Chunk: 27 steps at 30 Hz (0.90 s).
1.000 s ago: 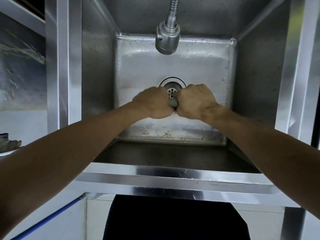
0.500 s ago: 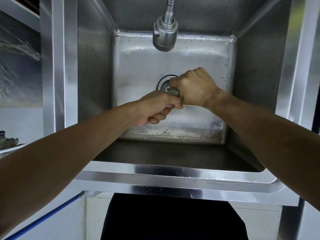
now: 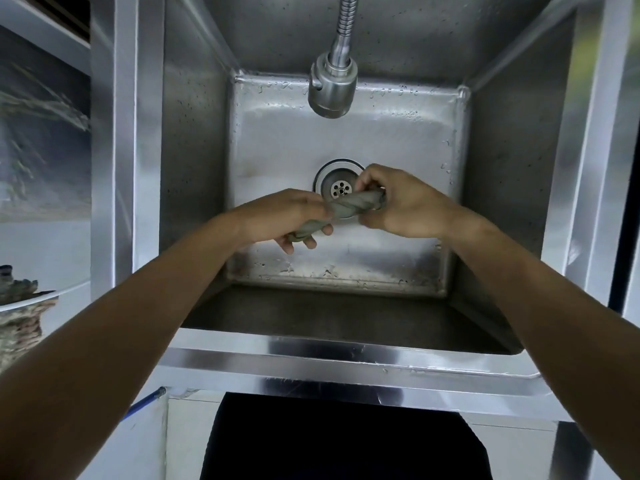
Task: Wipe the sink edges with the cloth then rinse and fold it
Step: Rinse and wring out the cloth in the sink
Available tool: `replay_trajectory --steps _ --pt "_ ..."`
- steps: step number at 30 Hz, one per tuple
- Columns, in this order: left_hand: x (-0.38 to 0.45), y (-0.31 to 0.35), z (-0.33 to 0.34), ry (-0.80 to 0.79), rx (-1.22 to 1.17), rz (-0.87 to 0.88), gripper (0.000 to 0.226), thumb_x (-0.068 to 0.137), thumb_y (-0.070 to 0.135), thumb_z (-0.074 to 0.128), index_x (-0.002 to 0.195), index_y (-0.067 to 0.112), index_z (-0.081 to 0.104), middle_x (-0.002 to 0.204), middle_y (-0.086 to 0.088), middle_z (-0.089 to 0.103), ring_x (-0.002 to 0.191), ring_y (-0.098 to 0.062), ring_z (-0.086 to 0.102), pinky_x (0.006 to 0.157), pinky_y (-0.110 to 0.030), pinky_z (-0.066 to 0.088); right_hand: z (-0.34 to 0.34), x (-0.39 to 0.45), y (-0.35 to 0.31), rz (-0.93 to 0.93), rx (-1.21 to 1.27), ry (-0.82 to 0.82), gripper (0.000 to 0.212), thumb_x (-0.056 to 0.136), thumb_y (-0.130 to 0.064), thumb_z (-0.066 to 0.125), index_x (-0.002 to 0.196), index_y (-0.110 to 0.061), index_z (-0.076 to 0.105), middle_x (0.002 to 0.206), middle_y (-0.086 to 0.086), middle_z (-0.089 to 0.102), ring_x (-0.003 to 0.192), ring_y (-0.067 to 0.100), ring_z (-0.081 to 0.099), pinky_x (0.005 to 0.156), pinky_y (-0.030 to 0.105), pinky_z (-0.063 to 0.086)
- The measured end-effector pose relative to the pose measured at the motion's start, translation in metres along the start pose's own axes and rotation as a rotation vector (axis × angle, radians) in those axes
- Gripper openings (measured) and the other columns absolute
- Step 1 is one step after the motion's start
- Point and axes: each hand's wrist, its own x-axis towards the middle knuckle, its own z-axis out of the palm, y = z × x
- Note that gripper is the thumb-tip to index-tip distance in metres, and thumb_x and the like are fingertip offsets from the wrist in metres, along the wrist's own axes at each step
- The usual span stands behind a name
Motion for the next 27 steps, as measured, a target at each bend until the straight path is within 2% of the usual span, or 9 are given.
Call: replay_trajectory --steps 2,4,8,11,14,16,19,24,27 --pt "-0.001 -0.011 0.000 0.042 -0.016 0.065 0.028 0.087 0.048 0.071 0.110 0.032 0.072 0.107 0.011 0.075 0.095 -0.006 0.074 0.071 -0.024 0.056 -0.006 -0.010 0.007 -0.008 0.222 0.032 0.026 0.084 -0.013 0.082 0.105 -0.024 0.071 0.080 -0.009 0.071 0.063 0.005 0.061 0.058 0.026 0.051" --pt "0.002 -0.019 0.004 0.264 0.010 0.190 0.027 0.083 0.034 0.085 0.108 0.028 0.073 0.098 0.011 0.075 0.088 -0.001 0.070 0.080 -0.025 0.054 -0.007 -0.017 0.010 0.001 0.420 0.107 0.021 0.086 -0.022 0.084 0.105 -0.014 0.077 0.078 0.000 0.073 0.060 0.011 0.061 0.057 0.024 0.053" --pt "0.006 -0.019 0.030 0.831 0.438 0.390 0.035 0.077 0.031 0.088 0.095 0.024 0.059 0.091 0.011 0.058 0.079 -0.015 0.056 0.068 -0.033 0.048 0.013 -0.019 0.000 0.113 0.594 0.276 0.031 0.091 -0.036 0.078 0.091 -0.005 0.077 0.062 0.003 0.067 0.056 0.014 0.058 0.056 0.024 0.050" --pt "0.007 -0.015 0.039 0.640 0.300 0.304 0.054 0.068 0.054 0.085 0.098 0.026 0.050 0.098 0.011 0.057 0.088 -0.012 0.059 0.067 -0.025 0.044 0.025 -0.016 -0.015 0.075 0.727 0.341 0.017 0.096 -0.030 0.073 0.088 -0.015 0.075 0.077 0.002 0.074 0.069 0.015 0.069 0.065 0.027 0.055" --pt "0.003 -0.009 0.038 0.337 -0.113 0.235 0.058 0.073 0.067 0.077 0.114 0.038 0.047 0.110 0.011 0.068 0.088 0.001 0.067 0.075 -0.019 0.049 0.024 -0.017 -0.022 0.017 0.861 0.297 0.029 0.096 -0.022 0.072 0.113 0.001 0.068 0.106 0.015 0.078 0.098 0.031 0.076 0.081 0.041 0.064" --pt "0.002 -0.010 0.033 0.343 -0.134 0.293 0.047 0.080 0.061 0.076 0.114 0.042 0.050 0.102 0.004 0.072 0.079 -0.004 0.070 0.068 -0.019 0.053 0.022 -0.019 -0.024 -0.002 0.863 0.235 0.037 0.094 -0.020 0.073 0.118 0.006 0.062 0.107 0.015 0.077 0.095 0.029 0.076 0.078 0.037 0.062" --pt "0.003 -0.011 0.024 0.338 -0.189 0.325 0.020 0.094 0.047 0.068 0.103 0.029 0.068 0.095 0.004 0.076 0.080 -0.012 0.072 0.068 -0.031 0.059 0.017 -0.019 -0.024 -0.023 0.848 0.191 0.014 0.093 -0.006 0.071 0.102 -0.007 0.059 0.097 0.008 0.075 0.087 0.020 0.073 0.071 0.031 0.059" --pt "0.004 -0.008 0.017 0.286 -0.568 0.117 0.046 0.095 0.058 0.049 0.112 0.022 0.071 0.102 -0.004 0.078 0.101 -0.029 0.074 0.078 -0.038 0.063 0.005 -0.020 -0.019 -0.017 0.938 0.207 0.017 0.095 -0.008 0.069 0.109 -0.011 0.062 0.099 0.007 0.075 0.091 0.023 0.072 0.073 0.037 0.062" --pt "0.003 -0.003 0.024 0.300 -0.349 0.206 0.049 0.079 0.073 0.068 0.107 0.032 0.071 0.101 0.002 0.078 0.092 -0.012 0.075 0.074 -0.025 0.060 0.010 -0.019 -0.020 0.014 0.872 0.216 0.010 0.095 -0.011 0.072 0.103 -0.012 0.066 0.096 0.005 0.076 0.089 0.021 0.073 0.075 0.039 0.063"
